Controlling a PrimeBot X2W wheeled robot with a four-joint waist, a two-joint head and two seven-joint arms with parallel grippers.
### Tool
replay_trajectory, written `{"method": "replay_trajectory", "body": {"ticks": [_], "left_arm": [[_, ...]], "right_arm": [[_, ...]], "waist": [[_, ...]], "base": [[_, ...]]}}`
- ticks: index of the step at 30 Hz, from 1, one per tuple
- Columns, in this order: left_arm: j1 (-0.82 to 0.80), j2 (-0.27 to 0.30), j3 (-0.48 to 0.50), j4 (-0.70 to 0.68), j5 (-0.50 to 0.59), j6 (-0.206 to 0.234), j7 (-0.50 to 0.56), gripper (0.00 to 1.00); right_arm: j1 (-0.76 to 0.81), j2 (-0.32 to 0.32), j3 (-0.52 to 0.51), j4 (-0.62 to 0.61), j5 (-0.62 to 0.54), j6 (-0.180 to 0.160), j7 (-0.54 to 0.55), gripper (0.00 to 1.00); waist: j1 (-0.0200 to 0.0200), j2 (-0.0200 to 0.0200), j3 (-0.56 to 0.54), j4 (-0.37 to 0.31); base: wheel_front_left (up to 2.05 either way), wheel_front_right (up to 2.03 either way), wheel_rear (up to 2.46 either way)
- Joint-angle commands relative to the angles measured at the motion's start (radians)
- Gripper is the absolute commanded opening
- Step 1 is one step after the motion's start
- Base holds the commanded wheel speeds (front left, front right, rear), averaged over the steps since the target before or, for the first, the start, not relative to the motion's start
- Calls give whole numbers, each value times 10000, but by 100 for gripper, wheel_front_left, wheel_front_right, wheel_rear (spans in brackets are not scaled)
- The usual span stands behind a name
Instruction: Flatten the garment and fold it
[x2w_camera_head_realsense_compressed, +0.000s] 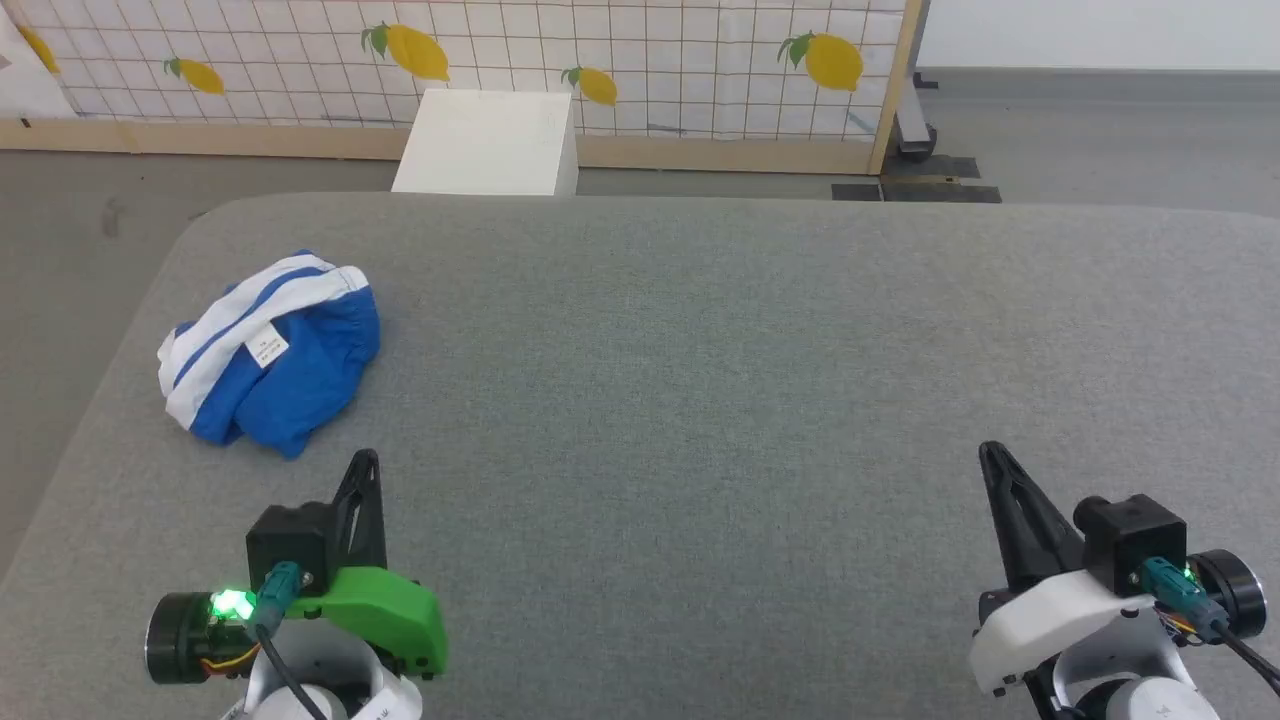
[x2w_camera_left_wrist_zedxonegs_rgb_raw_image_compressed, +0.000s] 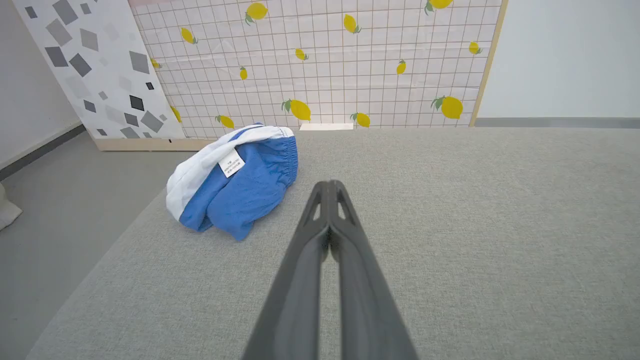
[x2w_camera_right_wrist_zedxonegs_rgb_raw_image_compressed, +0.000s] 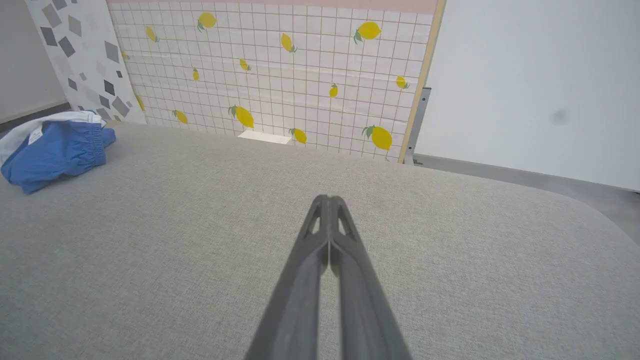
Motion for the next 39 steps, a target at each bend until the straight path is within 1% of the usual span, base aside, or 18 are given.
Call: {"method": "replay_trajectory", "body": {"ticks": [1,34,35,39], "left_arm": [[116,-51,22,22,131,-37,12,0],[116,-51,22,22,131,-37,12,0],[-1,0,-8,-2,-17,2,-2,100],[0,0,-22,-1,-47,-1,-2,100]], "right_arm": [[-186,34,12,16,-62,-15,1,0],[-186,34,12,16,-62,-15,1,0],[3,-4,-2,0,4,0,0,100],[3,-6,-4,0,3,0,0,100]], "waist": [[0,0,0,0],[0,0,0,0],[0,0,0,0],[0,0,-1,0]], "base": [[0,0,0],[0,0,0],[0,0,0],[0,0,0]]}}
